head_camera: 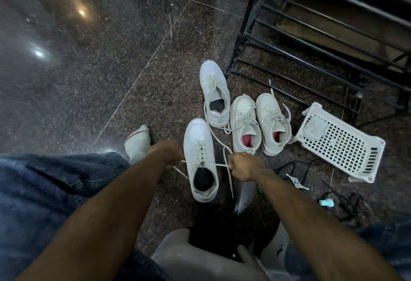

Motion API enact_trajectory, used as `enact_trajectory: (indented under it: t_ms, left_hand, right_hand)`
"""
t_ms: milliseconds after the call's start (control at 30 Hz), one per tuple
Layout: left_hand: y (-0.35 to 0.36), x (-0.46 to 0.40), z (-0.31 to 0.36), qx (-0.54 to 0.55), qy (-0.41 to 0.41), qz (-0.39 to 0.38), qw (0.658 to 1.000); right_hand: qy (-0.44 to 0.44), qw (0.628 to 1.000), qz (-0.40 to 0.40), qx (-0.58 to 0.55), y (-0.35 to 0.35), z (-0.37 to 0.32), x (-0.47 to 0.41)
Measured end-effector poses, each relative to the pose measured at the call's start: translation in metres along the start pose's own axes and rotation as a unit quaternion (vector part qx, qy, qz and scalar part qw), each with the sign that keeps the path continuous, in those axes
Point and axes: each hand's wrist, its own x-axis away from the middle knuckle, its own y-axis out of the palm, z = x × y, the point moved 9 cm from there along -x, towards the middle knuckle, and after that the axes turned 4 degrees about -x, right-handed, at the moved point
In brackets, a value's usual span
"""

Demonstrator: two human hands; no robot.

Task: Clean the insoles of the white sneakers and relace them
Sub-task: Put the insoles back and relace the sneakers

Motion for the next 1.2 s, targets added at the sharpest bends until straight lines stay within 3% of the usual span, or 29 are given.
enact_trajectory:
  t_ms: [67,133,200,267,400,567,700,733,867,933,1033,1133,1200]
  left_hand:
    - [-0.008,0.006,0.016,0.042,0.031,0.0,0.999]
    - [-0.019,0.012,0.027,0.162,0.072,-0.011,0.984]
    - [-0.036,0.014,0.022,0.307,0.071,0.023,0.949]
    - [-0.045,0.018,0.015,0.386,0.072,0.048,0.918]
    - [-0.042,0.04,0.035,0.423,0.092,-0.03,0.901]
    - [-0.051,0.062,0.067,0.433,0.123,-0.057,0.891]
    - [-0.068,0.088,0.099,0.527,0.189,-0.094,0.823]
    - [-0.073,0.092,0.104,0.517,0.191,-0.087,0.83]
    - [-0.074,0.104,0.117,0.37,0.182,-0.078,0.908]
    - [-0.065,0.11,0.124,0.331,0.199,-0.12,0.914]
    - [-0.063,0.118,0.135,0.302,0.229,-0.139,0.915]
    - [-0.077,0.128,0.147,0.273,0.263,-0.115,0.918]
    - [-0.088,0.137,0.155,0.247,0.285,-0.104,0.92]
  right_hand:
    - [-0.005,0.998,-0.021,-0.06,0.004,0.002,0.001]
    - [-0.011,0.991,-0.021,-0.131,-0.002,0.005,0.005]
    - [-0.026,0.985,-0.018,-0.171,-0.017,0.003,0.014]
    - [-0.043,0.977,-0.014,-0.209,-0.036,-0.001,0.022]
    - [-0.092,0.948,0.013,-0.303,-0.076,-0.024,0.043]
    - [-0.144,0.892,0.06,-0.425,-0.117,-0.056,0.071]
    - [-0.156,0.839,0.093,-0.513,-0.13,-0.063,0.084]
    - [-0.152,0.821,0.106,-0.54,-0.131,-0.06,0.085]
    - [-0.1,0.741,0.126,-0.652,-0.122,-0.043,0.077]
    - [-0.06,0.745,0.121,-0.653,-0.109,-0.035,0.069]
    - [-0.007,0.799,0.089,-0.594,-0.087,-0.027,0.059]
    - [0.02,0.869,-0.025,-0.494,-0.06,-0.035,0.063]
    - [0.008,0.875,-0.106,-0.472,-0.045,-0.043,0.07]
